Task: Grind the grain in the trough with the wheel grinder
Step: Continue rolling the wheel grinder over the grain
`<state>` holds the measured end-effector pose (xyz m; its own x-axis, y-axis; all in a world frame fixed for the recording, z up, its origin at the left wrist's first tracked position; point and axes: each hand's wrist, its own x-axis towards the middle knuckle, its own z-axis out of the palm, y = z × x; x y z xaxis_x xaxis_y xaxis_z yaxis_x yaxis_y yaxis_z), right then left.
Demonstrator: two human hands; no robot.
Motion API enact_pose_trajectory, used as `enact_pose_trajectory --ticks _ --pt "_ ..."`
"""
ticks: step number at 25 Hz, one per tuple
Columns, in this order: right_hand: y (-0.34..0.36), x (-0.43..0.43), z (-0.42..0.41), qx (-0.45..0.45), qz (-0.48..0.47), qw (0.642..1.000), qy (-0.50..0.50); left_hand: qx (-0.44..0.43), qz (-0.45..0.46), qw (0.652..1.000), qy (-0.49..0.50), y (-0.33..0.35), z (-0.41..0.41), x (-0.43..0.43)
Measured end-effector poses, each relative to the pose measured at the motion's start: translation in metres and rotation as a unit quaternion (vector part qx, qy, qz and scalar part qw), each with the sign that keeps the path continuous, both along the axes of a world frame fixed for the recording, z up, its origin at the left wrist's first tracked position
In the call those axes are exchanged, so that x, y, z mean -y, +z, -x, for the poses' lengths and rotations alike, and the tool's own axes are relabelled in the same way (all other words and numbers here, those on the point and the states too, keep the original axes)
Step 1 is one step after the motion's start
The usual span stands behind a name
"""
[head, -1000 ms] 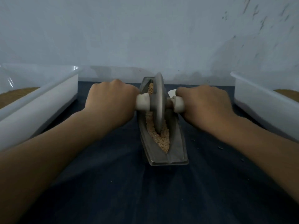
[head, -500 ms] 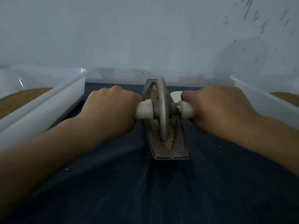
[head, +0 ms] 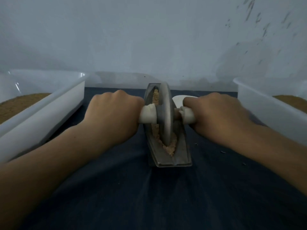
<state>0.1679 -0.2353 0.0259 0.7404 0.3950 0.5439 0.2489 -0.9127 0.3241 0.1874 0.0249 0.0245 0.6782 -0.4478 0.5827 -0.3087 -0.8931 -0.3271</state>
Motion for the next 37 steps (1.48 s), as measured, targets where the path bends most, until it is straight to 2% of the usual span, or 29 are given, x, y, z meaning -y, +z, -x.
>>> enact_pose_trajectory --ticks 2,4,6,9,11,14,16,20,24,25,27,29,34,37 --pt "0.0 0.005 0.006 0.033 -0.017 0.999 0.008 0.018 -0.007 1.0 0.0 0.005 0.006 0.0" --pt "-0.006 -0.002 -0.006 0.026 -0.024 0.999 -0.028 -0.019 -0.003 0.999 0.033 -0.004 -0.001 0.007" --pt "-0.007 -0.013 -0.031 -0.012 -0.05 0.997 -0.063 -0.059 0.021 0.995 0.08 0.002 -0.02 0.02" --pt "0.003 -0.018 -0.043 -0.078 -0.056 0.992 -0.076 -0.128 0.041 0.987 0.091 0.012 -0.025 0.026" --pt "0.003 -0.01 -0.028 -0.03 -0.018 0.999 -0.041 -0.112 0.031 0.99 0.075 0.006 -0.01 0.015" --pt "0.004 0.0 -0.003 0.068 0.027 0.997 0.0 -0.023 0.022 0.999 0.017 -0.003 0.01 -0.004" --pt "0.0 -0.001 -0.005 0.063 0.025 0.998 -0.013 -0.004 0.027 0.999 0.02 -0.004 0.006 -0.003" --pt "-0.003 -0.019 -0.044 -0.01 -0.043 0.997 -0.063 -0.097 0.036 0.991 0.086 0.002 -0.031 0.018" --pt "0.006 -0.019 -0.042 -0.039 -0.027 0.997 -0.052 -0.158 0.034 0.983 0.088 0.009 -0.031 0.018" --pt "0.003 -0.014 -0.031 -0.018 -0.008 0.999 -0.032 -0.141 0.03 0.987 0.071 0.006 -0.021 0.012" --pt "0.001 -0.004 -0.006 0.048 0.027 0.998 -0.009 -0.055 0.019 0.998 0.007 0.001 0.001 -0.001" --pt "0.003 0.003 0.008 0.087 0.023 0.996 0.002 0.004 -0.002 1.0 -0.03 0.004 0.009 -0.008" --pt "-0.012 -0.009 -0.03 0.01 -0.052 0.998 -0.042 -0.066 0.001 0.995 0.072 0.007 -0.025 0.02" --pt "-0.003 -0.009 -0.045 -0.053 -0.06 0.996 -0.049 -0.11 0.015 0.991 0.076 0.014 -0.032 0.025"
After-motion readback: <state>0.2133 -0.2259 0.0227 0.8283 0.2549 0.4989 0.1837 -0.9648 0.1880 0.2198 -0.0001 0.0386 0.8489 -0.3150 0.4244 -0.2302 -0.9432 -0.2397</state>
